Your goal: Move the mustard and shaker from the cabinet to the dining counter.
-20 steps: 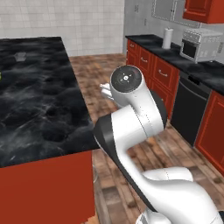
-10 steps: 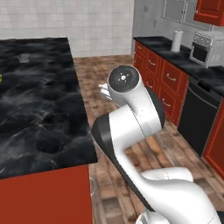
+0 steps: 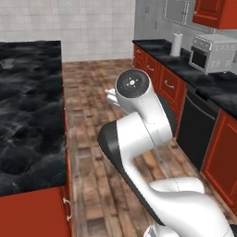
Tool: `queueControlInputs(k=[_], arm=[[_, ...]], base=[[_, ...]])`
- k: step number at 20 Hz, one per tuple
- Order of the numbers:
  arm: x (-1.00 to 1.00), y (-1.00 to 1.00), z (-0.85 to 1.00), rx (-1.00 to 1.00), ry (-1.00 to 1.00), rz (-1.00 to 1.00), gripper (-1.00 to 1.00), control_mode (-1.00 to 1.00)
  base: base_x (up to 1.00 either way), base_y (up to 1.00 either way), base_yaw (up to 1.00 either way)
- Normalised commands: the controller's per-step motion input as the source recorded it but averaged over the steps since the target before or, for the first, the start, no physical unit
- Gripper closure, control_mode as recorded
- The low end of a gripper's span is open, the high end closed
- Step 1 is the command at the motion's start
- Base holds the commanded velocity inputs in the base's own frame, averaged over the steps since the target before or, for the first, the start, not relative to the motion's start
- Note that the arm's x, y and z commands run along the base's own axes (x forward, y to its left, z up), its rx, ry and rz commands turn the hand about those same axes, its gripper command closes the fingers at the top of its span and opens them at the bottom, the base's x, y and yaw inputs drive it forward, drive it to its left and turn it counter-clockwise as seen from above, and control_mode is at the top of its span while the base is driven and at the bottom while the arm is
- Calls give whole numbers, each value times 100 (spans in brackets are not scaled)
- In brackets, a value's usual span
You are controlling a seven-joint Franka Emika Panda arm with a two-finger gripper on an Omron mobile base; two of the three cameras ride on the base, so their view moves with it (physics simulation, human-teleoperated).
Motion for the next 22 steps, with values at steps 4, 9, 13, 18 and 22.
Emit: queueControlInputs(k=[4,9,13,18,22], arm=[[0,0,0,0,0,0,100,100],[0,0,0,0,0,0,100,100],[0,0,0,0,0,0,100,100],[0,0,0,0,0,0,100,100],[0,0,0,0,0,0,100,100]], base=[[56,-52,0],[59,-50,0],[63,-47,0],[60,-46,0],[67,-39,0]])
